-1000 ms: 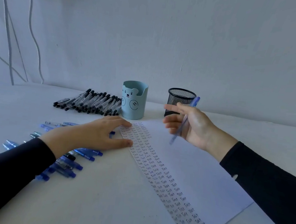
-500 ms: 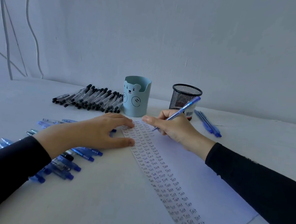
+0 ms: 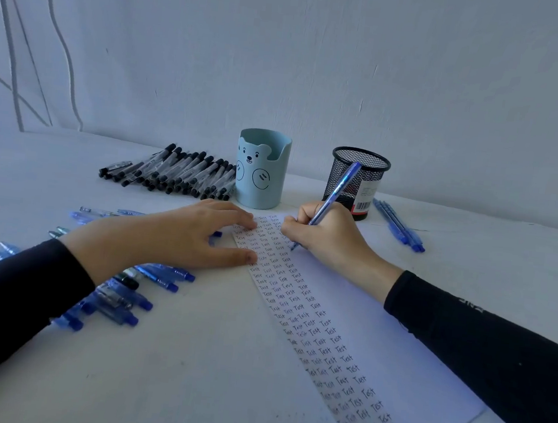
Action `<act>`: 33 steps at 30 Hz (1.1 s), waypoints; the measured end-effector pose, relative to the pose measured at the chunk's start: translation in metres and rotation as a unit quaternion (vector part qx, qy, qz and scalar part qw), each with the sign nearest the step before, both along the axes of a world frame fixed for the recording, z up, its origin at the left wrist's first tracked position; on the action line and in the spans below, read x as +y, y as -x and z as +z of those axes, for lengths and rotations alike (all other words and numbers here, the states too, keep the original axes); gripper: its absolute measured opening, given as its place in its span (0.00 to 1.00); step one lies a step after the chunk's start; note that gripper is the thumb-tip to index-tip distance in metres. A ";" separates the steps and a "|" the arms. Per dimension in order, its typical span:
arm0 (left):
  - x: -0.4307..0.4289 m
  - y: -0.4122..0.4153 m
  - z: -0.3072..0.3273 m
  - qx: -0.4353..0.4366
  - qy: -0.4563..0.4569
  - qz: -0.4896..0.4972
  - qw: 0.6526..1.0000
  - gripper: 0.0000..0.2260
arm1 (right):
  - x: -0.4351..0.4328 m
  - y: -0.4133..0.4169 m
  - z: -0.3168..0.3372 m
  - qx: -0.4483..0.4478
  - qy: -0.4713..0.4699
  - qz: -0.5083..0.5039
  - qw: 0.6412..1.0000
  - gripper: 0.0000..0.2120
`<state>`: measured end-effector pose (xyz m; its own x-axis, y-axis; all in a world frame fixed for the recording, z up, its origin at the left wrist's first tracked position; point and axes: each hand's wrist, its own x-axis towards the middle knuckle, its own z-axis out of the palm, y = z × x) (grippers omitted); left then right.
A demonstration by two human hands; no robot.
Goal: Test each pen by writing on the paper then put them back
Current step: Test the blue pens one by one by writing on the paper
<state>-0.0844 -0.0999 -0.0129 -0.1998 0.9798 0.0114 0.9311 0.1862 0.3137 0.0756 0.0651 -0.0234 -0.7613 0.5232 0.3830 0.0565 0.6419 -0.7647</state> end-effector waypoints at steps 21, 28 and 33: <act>-0.002 -0.001 0.001 0.001 0.008 -0.002 1.000 0.39 | 0.002 -0.003 0.001 0.000 0.000 0.004 1.000 0.22; -0.002 -0.001 0.001 -0.002 0.007 0.001 1.000 0.40 | 0.003 0.000 0.000 0.014 -0.013 -0.017 1.000 0.23; -0.001 -0.001 0.001 0.001 0.008 0.001 1.000 0.40 | 0.004 -0.001 -0.001 0.014 -0.012 -0.012 1.000 0.21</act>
